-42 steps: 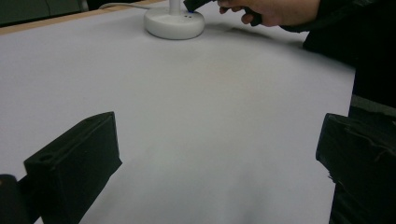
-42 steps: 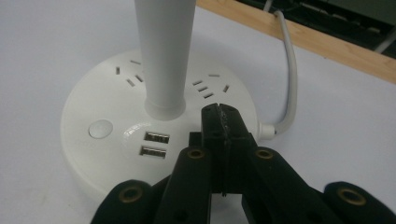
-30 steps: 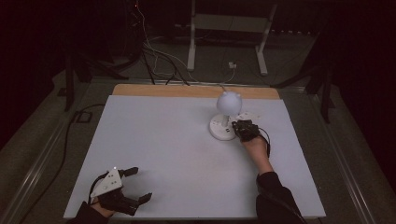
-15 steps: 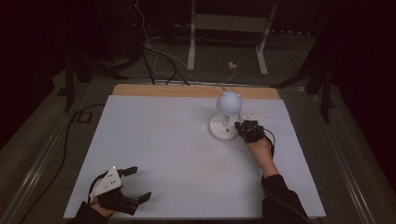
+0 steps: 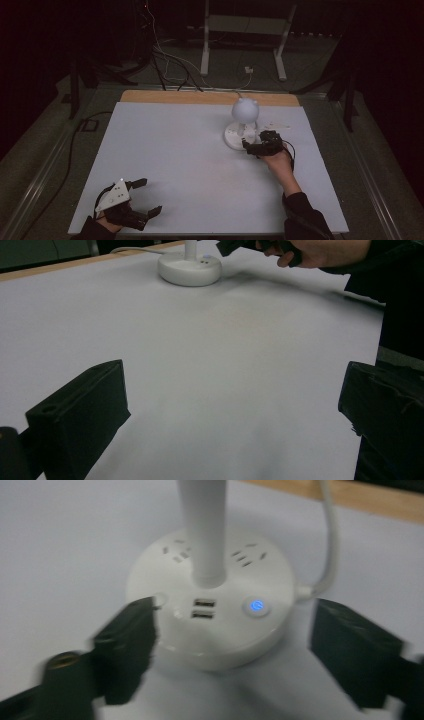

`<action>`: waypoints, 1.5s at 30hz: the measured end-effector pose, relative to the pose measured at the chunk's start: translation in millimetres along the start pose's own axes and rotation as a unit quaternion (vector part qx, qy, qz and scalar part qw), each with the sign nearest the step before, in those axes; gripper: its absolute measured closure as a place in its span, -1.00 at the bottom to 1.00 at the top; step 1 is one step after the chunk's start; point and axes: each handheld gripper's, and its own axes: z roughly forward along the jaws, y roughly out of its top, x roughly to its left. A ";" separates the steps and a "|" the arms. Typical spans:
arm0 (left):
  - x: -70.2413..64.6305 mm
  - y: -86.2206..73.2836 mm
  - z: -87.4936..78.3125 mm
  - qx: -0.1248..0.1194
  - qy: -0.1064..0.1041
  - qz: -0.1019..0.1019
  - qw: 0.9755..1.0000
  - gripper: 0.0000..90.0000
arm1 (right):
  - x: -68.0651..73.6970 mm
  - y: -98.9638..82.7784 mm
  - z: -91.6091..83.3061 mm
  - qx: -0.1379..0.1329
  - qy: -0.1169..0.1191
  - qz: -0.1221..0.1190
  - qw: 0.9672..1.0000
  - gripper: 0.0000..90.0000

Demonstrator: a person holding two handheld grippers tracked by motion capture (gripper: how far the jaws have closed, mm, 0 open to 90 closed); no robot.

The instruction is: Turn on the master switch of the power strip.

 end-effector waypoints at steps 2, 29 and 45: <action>0.0 0.1 -0.1 -0.001 0.000 0.000 1.000 -1.00 | 0.5 0.5 -1.7 0.006 0.021 0.003 1.000 -1.00; 0.4 -0.3 0.6 0.000 -0.002 -0.004 1.000 -1.00 | 27.2 -46.1 -58.3 0.002 0.088 -0.046 0.995 -1.00; -0.5 0.1 -0.5 0.001 -0.003 0.000 1.000 -1.00 | 27.3 -101.0 -101.6 0.011 0.089 -0.085 0.992 -1.00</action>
